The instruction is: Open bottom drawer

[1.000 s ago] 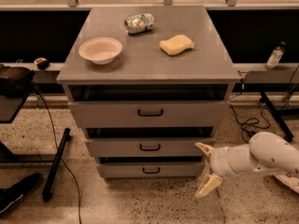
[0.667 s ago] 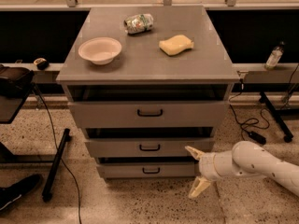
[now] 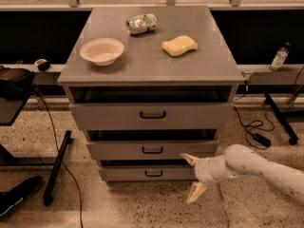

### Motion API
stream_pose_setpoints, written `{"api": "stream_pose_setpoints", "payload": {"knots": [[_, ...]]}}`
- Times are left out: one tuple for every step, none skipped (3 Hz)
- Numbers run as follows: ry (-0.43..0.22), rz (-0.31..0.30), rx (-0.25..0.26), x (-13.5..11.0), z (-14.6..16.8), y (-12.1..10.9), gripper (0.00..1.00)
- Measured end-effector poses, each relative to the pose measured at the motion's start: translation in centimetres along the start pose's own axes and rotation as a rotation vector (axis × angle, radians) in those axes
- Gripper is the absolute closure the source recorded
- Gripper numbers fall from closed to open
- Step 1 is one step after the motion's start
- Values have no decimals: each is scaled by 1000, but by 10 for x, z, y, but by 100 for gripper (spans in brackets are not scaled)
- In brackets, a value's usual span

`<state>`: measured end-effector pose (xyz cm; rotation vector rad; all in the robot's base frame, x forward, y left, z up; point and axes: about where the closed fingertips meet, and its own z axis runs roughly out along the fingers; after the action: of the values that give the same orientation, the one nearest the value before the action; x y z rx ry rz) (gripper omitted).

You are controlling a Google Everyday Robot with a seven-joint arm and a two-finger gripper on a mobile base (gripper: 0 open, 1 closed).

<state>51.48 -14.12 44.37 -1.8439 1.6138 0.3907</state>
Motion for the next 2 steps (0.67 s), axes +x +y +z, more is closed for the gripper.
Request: {"api": "stream_pose_setpoints", "payload": {"knots": [[13,-69,-141,40,85,21,0],[-1,-64,-176,42,109,34,0]]}}
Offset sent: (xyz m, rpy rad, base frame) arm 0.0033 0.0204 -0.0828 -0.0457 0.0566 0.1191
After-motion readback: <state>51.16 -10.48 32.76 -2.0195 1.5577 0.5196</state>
